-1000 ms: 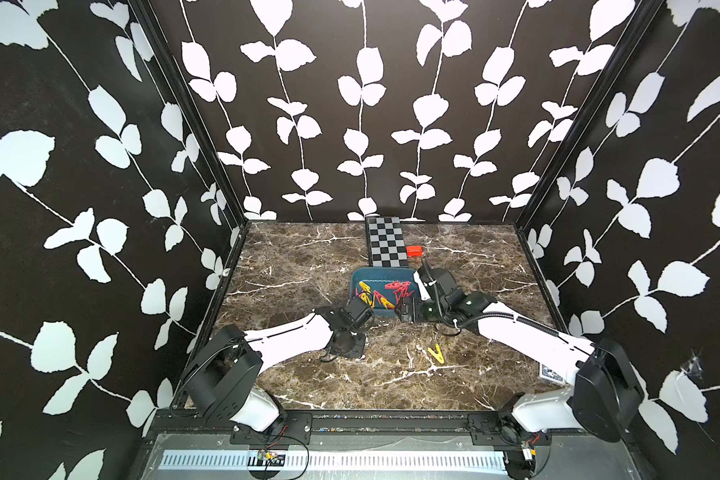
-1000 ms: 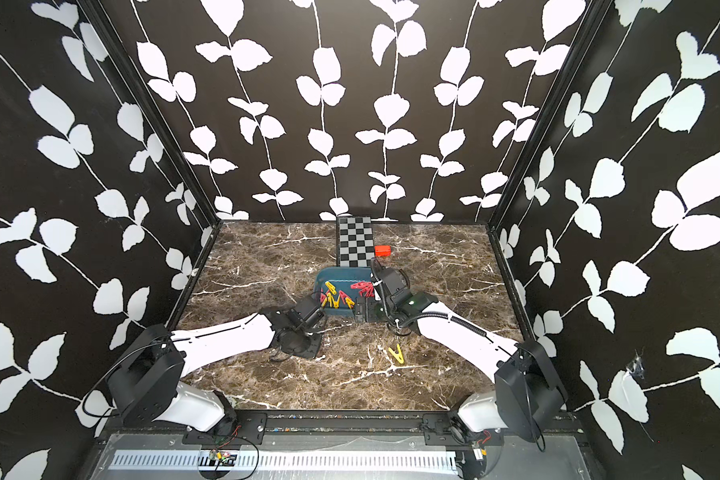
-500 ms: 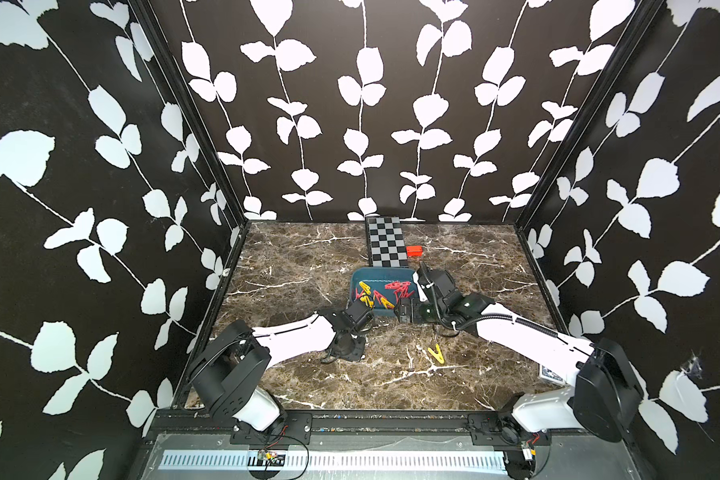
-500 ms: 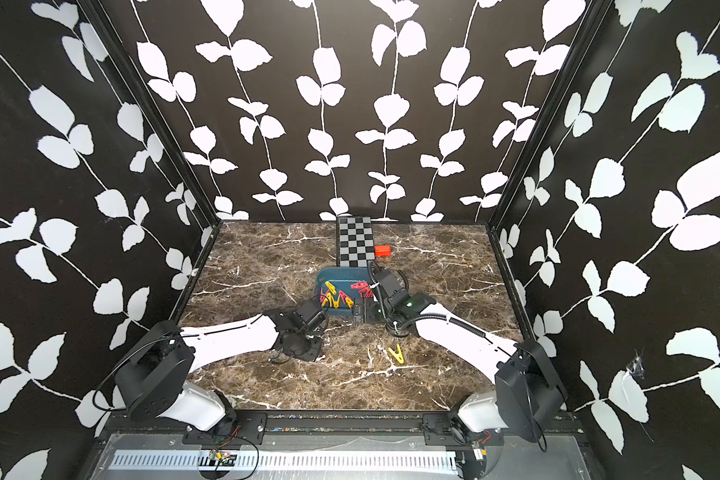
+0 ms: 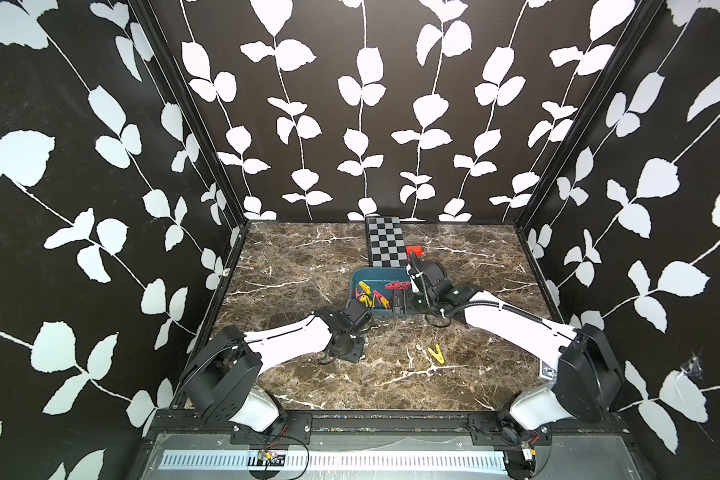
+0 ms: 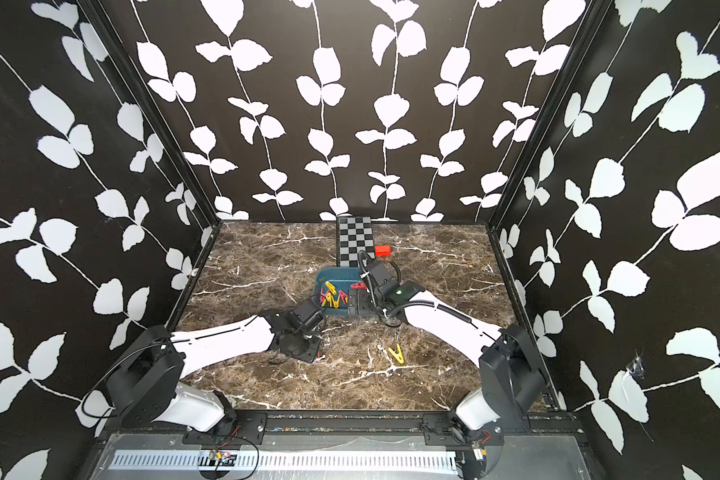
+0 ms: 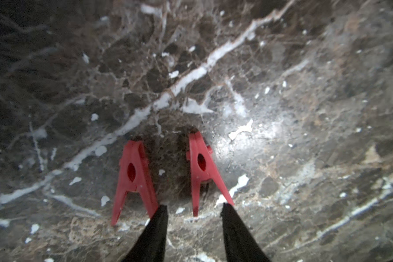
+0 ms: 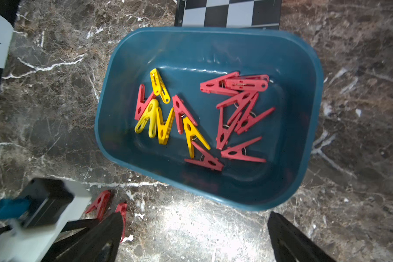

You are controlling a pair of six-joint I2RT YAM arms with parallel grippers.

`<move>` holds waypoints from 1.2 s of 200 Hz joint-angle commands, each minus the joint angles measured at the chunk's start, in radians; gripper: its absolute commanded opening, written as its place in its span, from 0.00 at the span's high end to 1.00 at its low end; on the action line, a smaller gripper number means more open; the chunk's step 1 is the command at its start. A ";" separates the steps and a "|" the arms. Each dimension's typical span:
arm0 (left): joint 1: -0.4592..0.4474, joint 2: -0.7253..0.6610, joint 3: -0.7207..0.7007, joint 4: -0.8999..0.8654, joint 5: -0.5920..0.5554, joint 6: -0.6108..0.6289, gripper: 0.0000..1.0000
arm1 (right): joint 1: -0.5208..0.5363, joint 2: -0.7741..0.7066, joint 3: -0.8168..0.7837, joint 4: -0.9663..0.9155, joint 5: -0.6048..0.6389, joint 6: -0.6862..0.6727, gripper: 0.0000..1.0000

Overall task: Take the clothespins out of the storage box
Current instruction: Place the clothespin at the center of the board.

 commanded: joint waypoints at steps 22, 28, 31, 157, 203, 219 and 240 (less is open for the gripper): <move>-0.005 -0.088 0.084 -0.071 -0.041 -0.002 0.40 | -0.027 0.094 0.089 -0.044 0.027 -0.057 0.01; -0.005 -0.093 0.097 -0.080 -0.046 -0.001 0.36 | -0.037 0.108 0.101 -0.044 0.020 -0.065 0.01; -0.005 -0.095 0.103 -0.083 -0.047 0.001 0.34 | -0.042 0.115 0.107 -0.045 0.018 -0.069 0.01; 0.142 -0.154 0.229 -0.116 -0.018 -0.011 0.01 | -0.121 0.378 0.347 -0.090 -0.058 -0.239 0.20; 0.144 -0.154 0.240 -0.115 -0.025 -0.008 0.01 | -0.150 0.427 0.395 -0.111 -0.029 -0.274 0.20; 0.144 -0.146 0.245 -0.115 -0.027 -0.004 0.01 | -0.161 0.454 0.423 -0.126 -0.040 -0.289 0.21; 0.144 -0.141 0.250 -0.115 -0.027 -0.003 0.01 | -0.173 0.487 0.448 -0.141 -0.050 -0.306 0.22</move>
